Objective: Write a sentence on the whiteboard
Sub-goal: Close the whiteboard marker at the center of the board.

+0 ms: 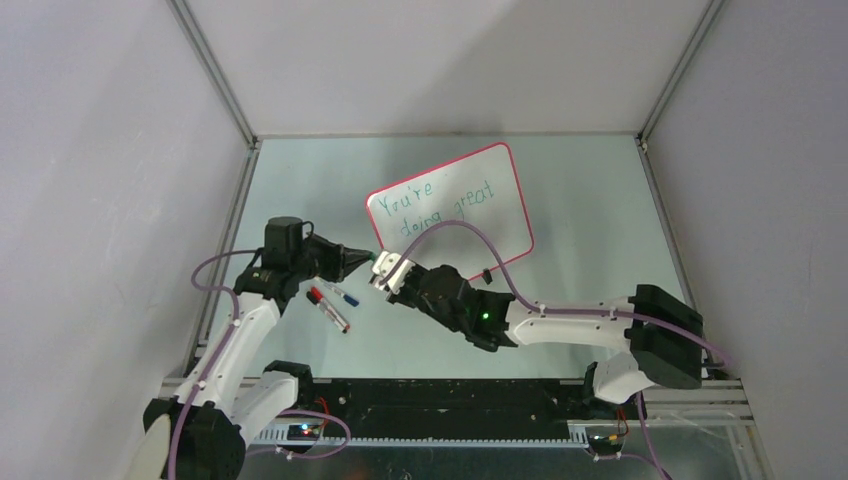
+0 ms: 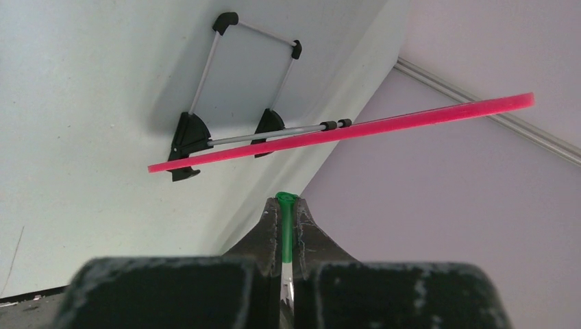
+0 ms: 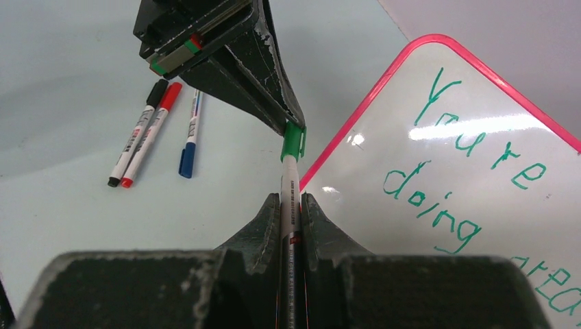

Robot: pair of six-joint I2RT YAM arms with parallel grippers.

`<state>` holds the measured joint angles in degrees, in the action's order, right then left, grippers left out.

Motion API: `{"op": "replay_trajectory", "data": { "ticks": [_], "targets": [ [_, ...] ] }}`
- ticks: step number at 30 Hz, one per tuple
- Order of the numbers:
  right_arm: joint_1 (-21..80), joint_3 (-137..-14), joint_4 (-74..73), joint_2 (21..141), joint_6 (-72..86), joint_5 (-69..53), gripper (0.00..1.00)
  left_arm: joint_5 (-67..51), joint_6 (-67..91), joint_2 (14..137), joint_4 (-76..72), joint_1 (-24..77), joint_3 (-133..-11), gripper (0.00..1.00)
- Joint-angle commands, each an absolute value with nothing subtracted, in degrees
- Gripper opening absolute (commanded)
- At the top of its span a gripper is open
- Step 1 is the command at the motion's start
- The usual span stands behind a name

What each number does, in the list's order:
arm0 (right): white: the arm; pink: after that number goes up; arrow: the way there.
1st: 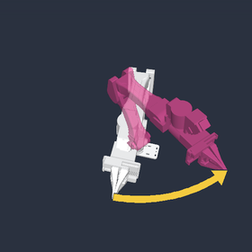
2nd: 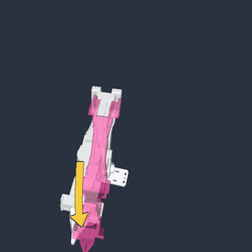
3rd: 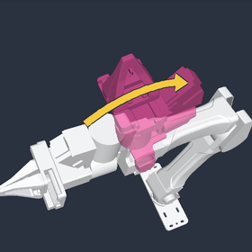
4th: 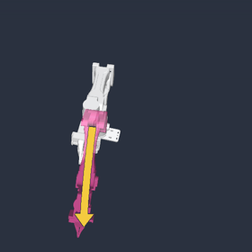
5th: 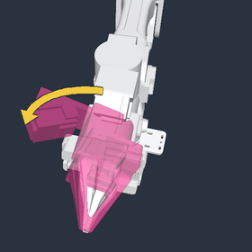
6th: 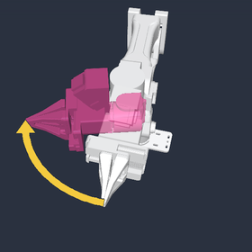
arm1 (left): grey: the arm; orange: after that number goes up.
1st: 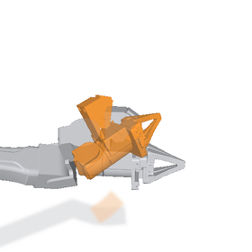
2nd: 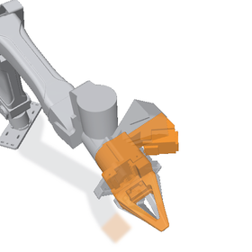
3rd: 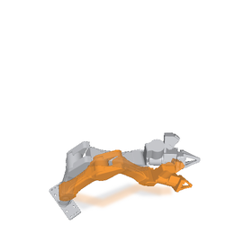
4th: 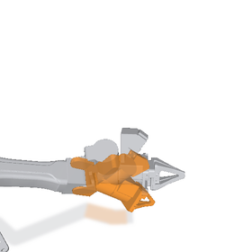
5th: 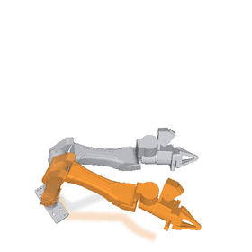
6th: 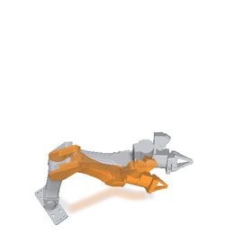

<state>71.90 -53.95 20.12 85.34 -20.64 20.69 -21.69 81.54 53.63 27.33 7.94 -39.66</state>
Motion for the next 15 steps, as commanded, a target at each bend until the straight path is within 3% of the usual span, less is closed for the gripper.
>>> {"op": "replay_trajectory", "data": {
  "ticks": [1,7,15],
  "targets": [
    [73.35,-57.84,24.01,88.04,-24.56,27.34,0.00,-25.25,83.77,53.51,24.90,7.43,-38.27,0.00],
    [75.23,-58.85,31.85,92.22,-28.88,34.14,0.00,-27.53,88.27,51.66,20.87,7.41,-34.91,0.00],
    [75.88,-62.08,35.71,97.54,-29.45,33.04,0.00,-29.06,91.40,49.30,18.61,7.45,-33.23,0.00]
  ]
}}
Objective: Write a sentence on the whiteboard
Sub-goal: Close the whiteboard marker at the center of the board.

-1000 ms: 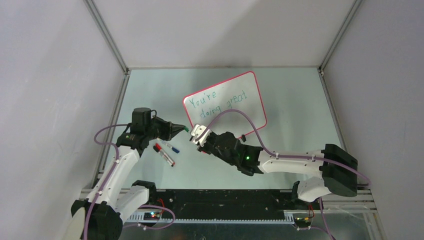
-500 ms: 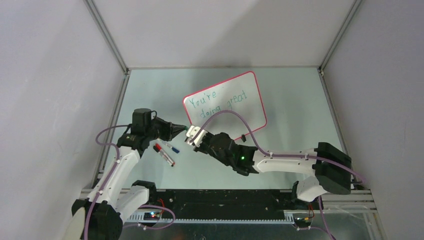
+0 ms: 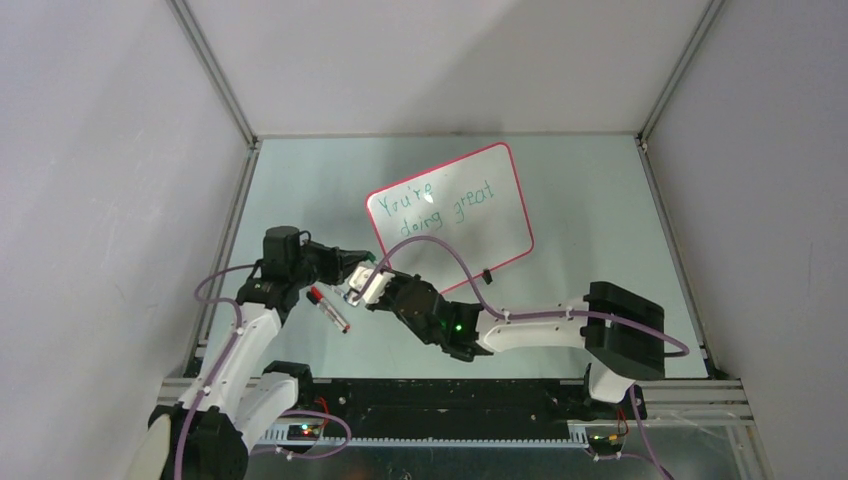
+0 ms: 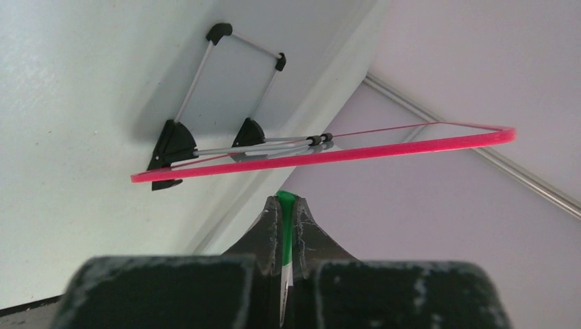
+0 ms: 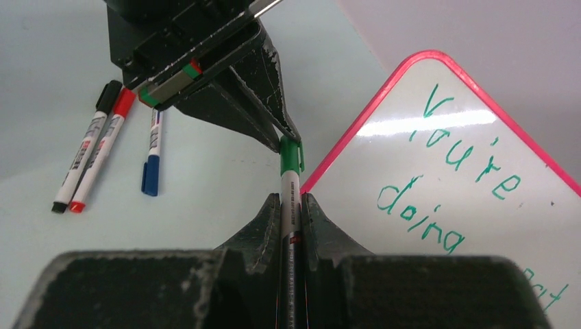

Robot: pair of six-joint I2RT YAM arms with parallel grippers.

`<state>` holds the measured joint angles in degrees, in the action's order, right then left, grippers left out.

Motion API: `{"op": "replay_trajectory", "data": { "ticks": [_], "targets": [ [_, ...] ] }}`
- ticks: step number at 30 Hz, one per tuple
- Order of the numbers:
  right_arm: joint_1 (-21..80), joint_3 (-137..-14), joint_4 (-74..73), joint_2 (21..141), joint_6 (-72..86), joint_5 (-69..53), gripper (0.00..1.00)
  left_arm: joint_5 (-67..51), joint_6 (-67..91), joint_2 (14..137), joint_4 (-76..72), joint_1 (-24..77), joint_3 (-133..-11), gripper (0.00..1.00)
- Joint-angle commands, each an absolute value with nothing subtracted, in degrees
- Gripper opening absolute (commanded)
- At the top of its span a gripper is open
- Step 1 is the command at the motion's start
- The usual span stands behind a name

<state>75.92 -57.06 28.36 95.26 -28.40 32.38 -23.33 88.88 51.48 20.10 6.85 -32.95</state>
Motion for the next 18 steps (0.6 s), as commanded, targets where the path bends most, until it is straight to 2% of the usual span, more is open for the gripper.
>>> {"op": "replay_trajectory", "data": {
  "ticks": [1,12,18],
  "targets": [
    [75.88,-62.42,35.51,97.94,-29.16,32.36,0.00,-29.08,91.49,48.91,18.71,7.44,-33.29,0.00],
    [74.45,-66.64,30.15,99.38,-22.20,28.32,0.00,-27.02,90.57,47.91,20.62,6.97,-31.30,0.00],
    [71.06,-66.64,20.24,96.17,-13.48,21.88,0.00,-27.06,90.41,49.18,19.06,6.33,-29.91,0.00]
  ]
}}
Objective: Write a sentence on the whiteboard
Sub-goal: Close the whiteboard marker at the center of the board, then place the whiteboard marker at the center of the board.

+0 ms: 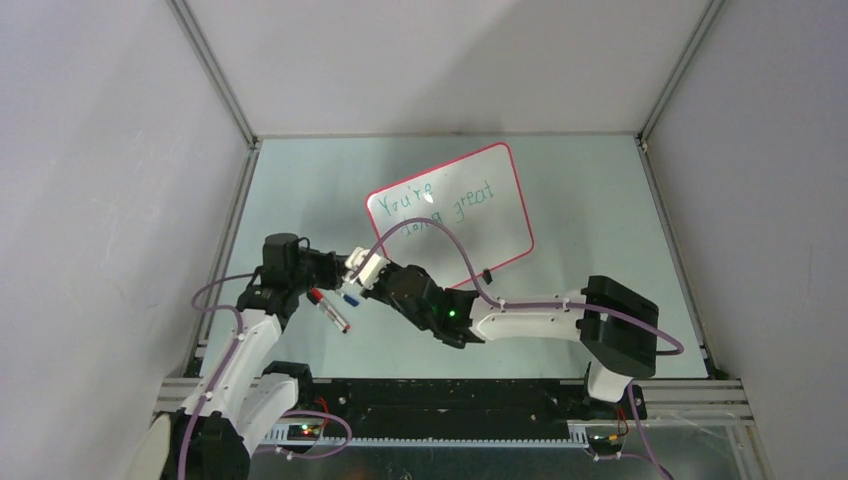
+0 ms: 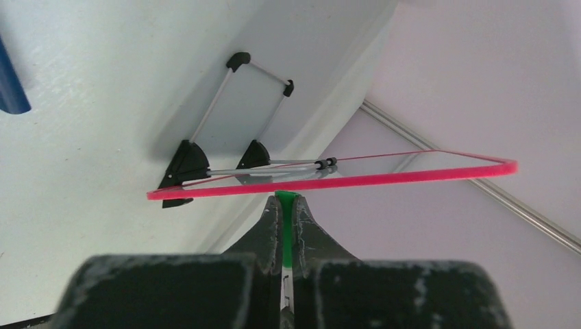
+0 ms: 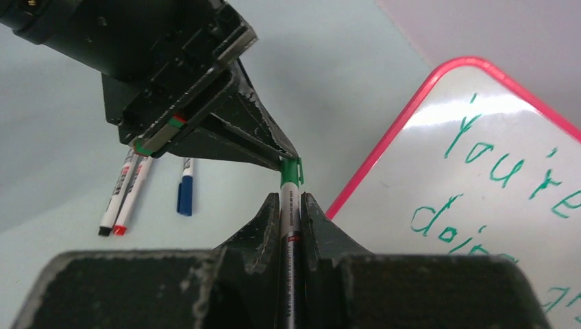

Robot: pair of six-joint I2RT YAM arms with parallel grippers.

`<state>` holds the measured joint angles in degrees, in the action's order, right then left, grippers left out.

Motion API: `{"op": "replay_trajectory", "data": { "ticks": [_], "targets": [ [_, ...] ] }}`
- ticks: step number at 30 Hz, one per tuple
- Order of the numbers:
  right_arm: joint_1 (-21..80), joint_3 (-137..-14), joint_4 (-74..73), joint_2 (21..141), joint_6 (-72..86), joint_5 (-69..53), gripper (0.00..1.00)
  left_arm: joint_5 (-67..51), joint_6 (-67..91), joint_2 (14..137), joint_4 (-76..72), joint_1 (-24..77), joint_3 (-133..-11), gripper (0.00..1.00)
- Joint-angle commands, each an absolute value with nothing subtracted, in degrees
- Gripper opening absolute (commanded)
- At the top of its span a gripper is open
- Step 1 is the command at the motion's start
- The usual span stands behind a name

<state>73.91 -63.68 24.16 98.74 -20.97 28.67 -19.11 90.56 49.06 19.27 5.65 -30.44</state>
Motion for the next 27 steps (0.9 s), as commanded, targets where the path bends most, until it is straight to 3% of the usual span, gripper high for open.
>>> {"op": "replay_trajectory", "data": {
  "ticks": [1,5,10,14,21,27],
  "targets": [
    [70.68,-66.96,18.95,95.69,-12.72,19.53,0.00,-26.63,90.12,49.42,19.55,6.33,-30.17,0.01],
    [68.44,-68.63,9.90,94.37,-7.32,13.58,0.00,-25.47,88.35,51.13,20.85,6.28,-30.03,0.20],
    [67.01,-69.82,-1.70,92.39,-1.21,11.92,0.00,-26.72,87.03,54.11,18.00,6.27,-27.61,0.64],
    [64.57,-72.38,-10.99,92.09,2.78,8.22,0.00,-27.22,83.85,56.02,17.87,5.99,-27.78,0.84],
    [64.04,-77.06,-27.15,89.70,3.44,2.47,0.00,-19.09,73.71,54.43,25.62,3.60,-30.39,0.88],
    [69.82,-80.10,-37.35,90.06,1.68,12.75,0.00,-10.28,61.67,54.01,26.91,3.13,-33.01,0.87]
  ]
}}
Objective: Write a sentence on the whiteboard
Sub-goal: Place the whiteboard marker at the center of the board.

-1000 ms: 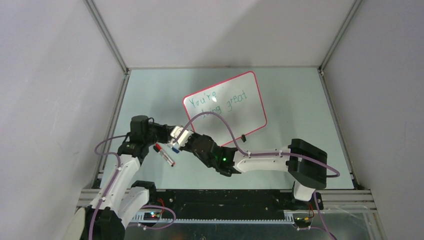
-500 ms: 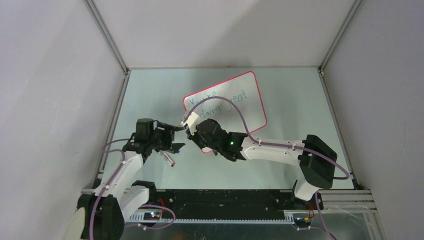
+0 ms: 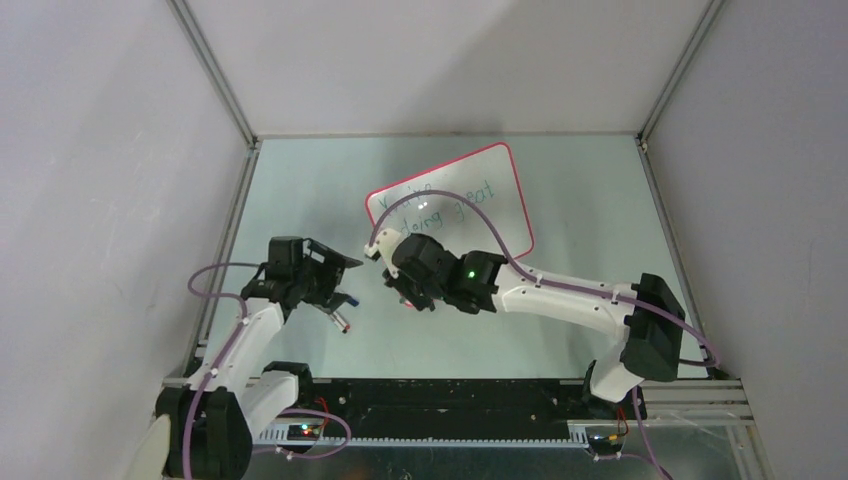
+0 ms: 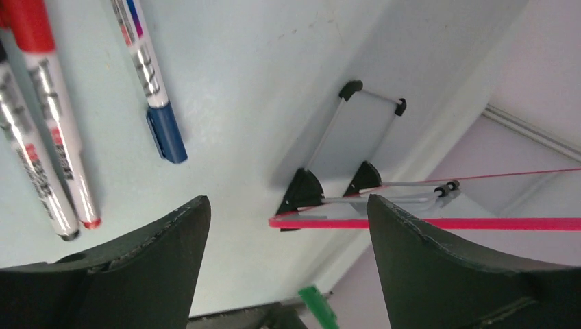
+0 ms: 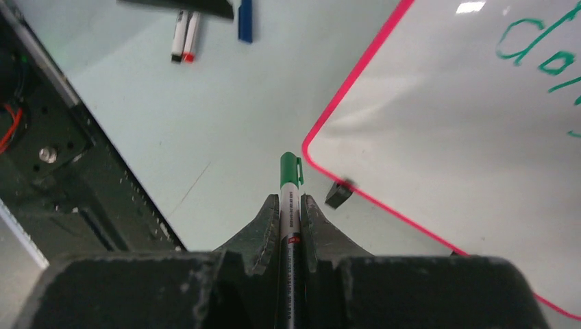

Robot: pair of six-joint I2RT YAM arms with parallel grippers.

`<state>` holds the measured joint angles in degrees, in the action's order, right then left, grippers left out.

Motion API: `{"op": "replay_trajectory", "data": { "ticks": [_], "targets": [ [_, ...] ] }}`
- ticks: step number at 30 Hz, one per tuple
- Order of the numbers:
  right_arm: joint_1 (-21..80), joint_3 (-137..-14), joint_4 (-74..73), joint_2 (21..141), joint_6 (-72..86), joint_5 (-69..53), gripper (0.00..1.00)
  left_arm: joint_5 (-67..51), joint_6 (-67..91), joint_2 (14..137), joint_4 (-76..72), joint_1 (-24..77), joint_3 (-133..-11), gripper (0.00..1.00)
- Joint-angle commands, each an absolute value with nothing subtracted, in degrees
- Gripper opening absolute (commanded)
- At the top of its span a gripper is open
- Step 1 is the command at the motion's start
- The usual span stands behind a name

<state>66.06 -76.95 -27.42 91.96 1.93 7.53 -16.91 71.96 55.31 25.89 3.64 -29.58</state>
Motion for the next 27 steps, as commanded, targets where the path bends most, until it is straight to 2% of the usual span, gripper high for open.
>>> {"op": "replay_trajectory", "data": {
  "ticks": [1,10,17,27],
  "targets": [
    [70.20,-80.27,-37.93,90.16,1.85,13.23,0.00,-9.97,60.90,53.99,26.20,3.10,-33.04,0.87],
    [74.78,-80.38,-40.15,98.14,3.84,17.38,0.00,-1.71,57.59,50.29,26.61,3.14,-33.00,0.86],
    [73.56,-77.69,-36.42,105.99,5.08,12.45,0.00,2.33,56.44,49.01,27.98,3.13,-32.35,0.86],
    [72.79,-77.56,-35.85,101.85,4.53,11.17,0.00,3.55,55.56,49.24,28.11,3.12,-32.56,0.86]
  ]
}}
